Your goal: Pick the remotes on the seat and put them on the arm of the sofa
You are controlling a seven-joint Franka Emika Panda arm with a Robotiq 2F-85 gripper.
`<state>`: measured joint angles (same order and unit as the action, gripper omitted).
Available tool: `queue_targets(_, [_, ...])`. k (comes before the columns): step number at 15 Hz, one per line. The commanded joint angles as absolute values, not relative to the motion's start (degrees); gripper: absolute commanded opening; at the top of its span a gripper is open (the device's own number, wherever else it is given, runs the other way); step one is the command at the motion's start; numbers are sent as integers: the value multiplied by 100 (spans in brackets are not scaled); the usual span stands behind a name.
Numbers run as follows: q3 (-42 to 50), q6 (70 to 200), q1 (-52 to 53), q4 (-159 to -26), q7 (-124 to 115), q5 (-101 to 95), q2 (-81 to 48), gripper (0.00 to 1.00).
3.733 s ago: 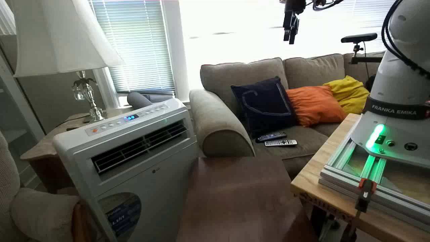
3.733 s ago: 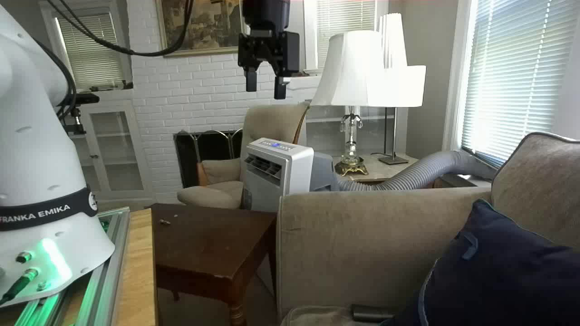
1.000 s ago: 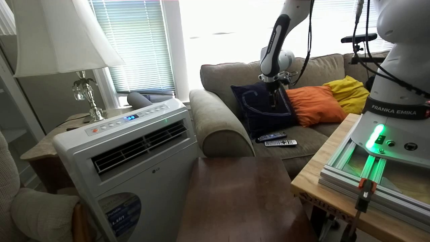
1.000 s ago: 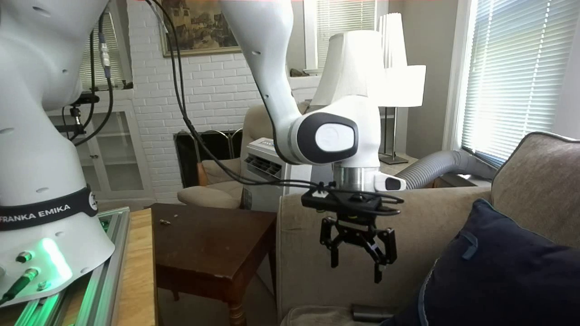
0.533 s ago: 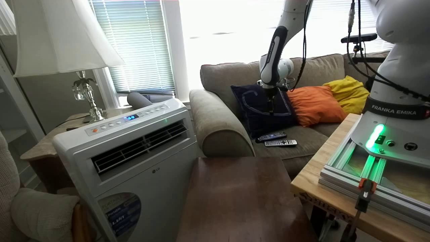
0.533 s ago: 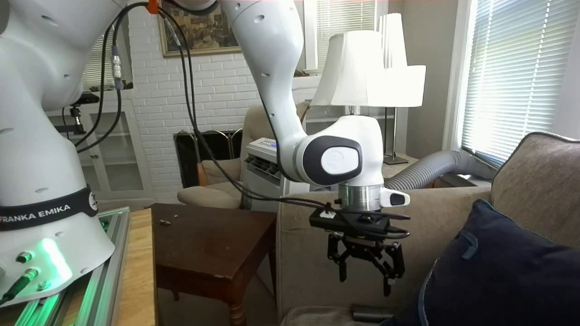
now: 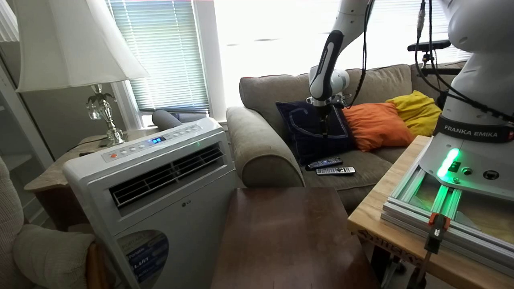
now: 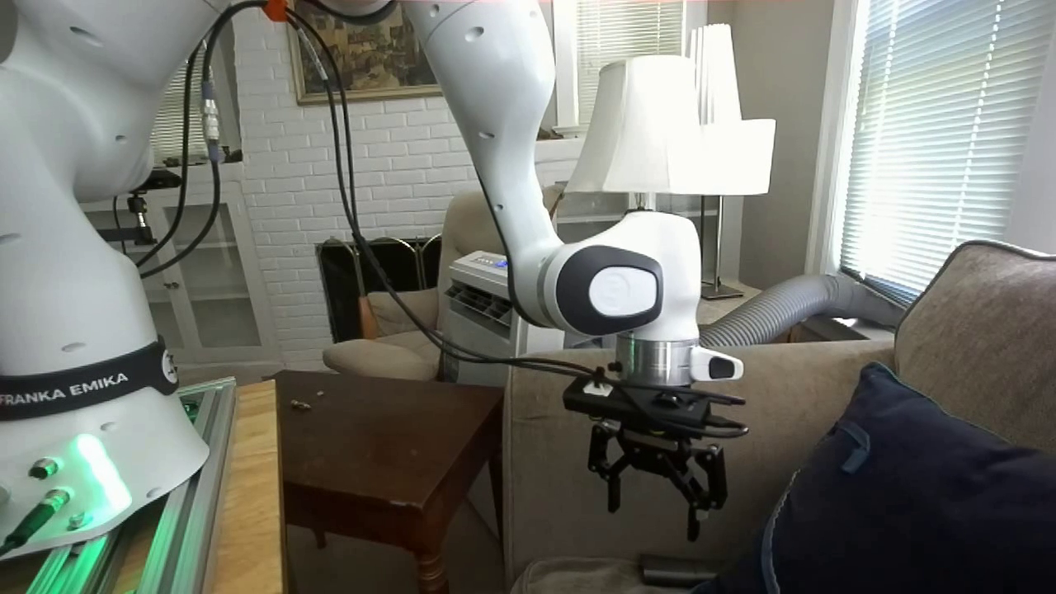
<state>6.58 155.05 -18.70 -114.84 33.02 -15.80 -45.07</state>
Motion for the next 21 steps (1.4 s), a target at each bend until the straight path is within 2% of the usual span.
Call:
queue_targets(1, [671, 14711, -1864, -10842, 3288, -1590, -5027, 100])
queue_targets(5, [743, 14274, -1804, -10296, 3225, -1653, -5532, 100])
queue_targets(21, [1285, 16145, -1470, -8679, 3409, -2702, -7645, 100])
